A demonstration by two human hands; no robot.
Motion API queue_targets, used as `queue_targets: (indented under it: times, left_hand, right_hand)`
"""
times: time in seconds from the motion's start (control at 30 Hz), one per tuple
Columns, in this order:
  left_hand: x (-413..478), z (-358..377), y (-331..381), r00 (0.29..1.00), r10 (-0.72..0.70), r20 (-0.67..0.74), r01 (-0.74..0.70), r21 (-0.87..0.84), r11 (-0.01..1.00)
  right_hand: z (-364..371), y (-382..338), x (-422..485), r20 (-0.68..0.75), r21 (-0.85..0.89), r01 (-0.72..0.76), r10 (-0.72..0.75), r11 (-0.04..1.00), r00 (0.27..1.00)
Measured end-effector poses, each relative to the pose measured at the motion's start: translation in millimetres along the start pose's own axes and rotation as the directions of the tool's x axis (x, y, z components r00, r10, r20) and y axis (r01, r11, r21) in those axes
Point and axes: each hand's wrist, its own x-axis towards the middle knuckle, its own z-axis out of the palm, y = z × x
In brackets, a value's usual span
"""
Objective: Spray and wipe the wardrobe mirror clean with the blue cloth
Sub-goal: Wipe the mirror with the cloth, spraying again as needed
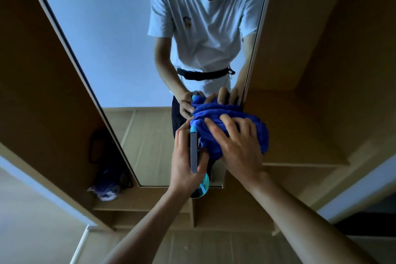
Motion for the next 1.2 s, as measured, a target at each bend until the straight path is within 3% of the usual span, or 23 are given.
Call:
queue_targets:
  times: [0.2,0.83,1.2]
  left_hand:
    - [-27,8,-38,0.998,-0.063,0.032,0.062,0.022,0.998]
    - [-103,43,-161,0.923,-0.379,0.063,0.375,0.073,0.924]
    - [-133,61,-214,0.907,-0.414,0.078,0.408,0.080,0.910]
  right_hand:
    - [31,-4,-36,0.058,0.018,0.051,-0.052,0.999,0.997]
    - [148,-32,-151,0.312,0.127,0.029,-0.068,0.991,0.948]
    - [185,-46,-193,0.400,0.191,-0.026,-0.054,0.981,0.915]
